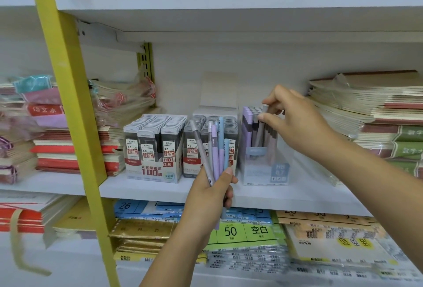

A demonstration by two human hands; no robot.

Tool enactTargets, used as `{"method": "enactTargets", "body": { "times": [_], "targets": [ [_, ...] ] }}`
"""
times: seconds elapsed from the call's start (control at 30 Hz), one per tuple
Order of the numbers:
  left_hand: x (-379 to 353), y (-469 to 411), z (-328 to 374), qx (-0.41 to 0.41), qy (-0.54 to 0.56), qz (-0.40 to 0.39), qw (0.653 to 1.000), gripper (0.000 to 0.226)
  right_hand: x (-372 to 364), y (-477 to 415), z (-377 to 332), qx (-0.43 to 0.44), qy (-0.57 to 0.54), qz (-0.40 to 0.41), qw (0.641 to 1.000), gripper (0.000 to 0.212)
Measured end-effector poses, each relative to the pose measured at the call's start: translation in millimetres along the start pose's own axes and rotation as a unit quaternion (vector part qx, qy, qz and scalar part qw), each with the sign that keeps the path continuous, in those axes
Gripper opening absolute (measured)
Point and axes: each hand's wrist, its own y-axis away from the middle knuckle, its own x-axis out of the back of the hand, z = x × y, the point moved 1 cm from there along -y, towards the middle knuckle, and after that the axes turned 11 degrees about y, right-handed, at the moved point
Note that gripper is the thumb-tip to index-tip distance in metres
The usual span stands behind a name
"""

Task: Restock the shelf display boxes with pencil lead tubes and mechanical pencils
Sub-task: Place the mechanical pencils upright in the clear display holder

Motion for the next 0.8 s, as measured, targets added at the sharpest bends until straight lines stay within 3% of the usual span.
{"method": "enactTargets", "body": {
  "times": [0.37, 0.47, 0.57, 0.63, 0.73, 0.8],
  "targets": [
    [-3, -2, 3, 0.0, 0.014, -0.006, 1.0, 0.019, -8, -3, -1, 0.014, 0.03, 0.0, 0.999, 0.029],
    [-6, -2, 6, -0.006, 0.025, -0.009, 1.0, 0.017, -15, -4, 1, 0.014, 0.091, 0.02, 0.996, 0.024],
    [-8, -1, 11, -0.008, 0.027, -0.014, 1.0, 0.017, -17, -7, 5, -0.033, 0.104, -0.013, 0.994, 0.012],
    [-10, -1, 17, -0.006, 0.037, -0.021, 0.999, 0.017, -12, -5, 7, -0.056, 0.084, -0.03, 0.994, 0.011],
    [-16, -4, 31, -0.005, 0.05, -0.052, 0.997, 0.016, 4, 6, 3, -0.071, 0.028, 0.031, 0.997, 0.019],
    [-24, -7, 41, -0.009, 0.039, -0.08, 0.996, 0.015, 13, 17, -8, -0.089, -0.088, 0.026, 0.992, 0.017]
  ]
}}
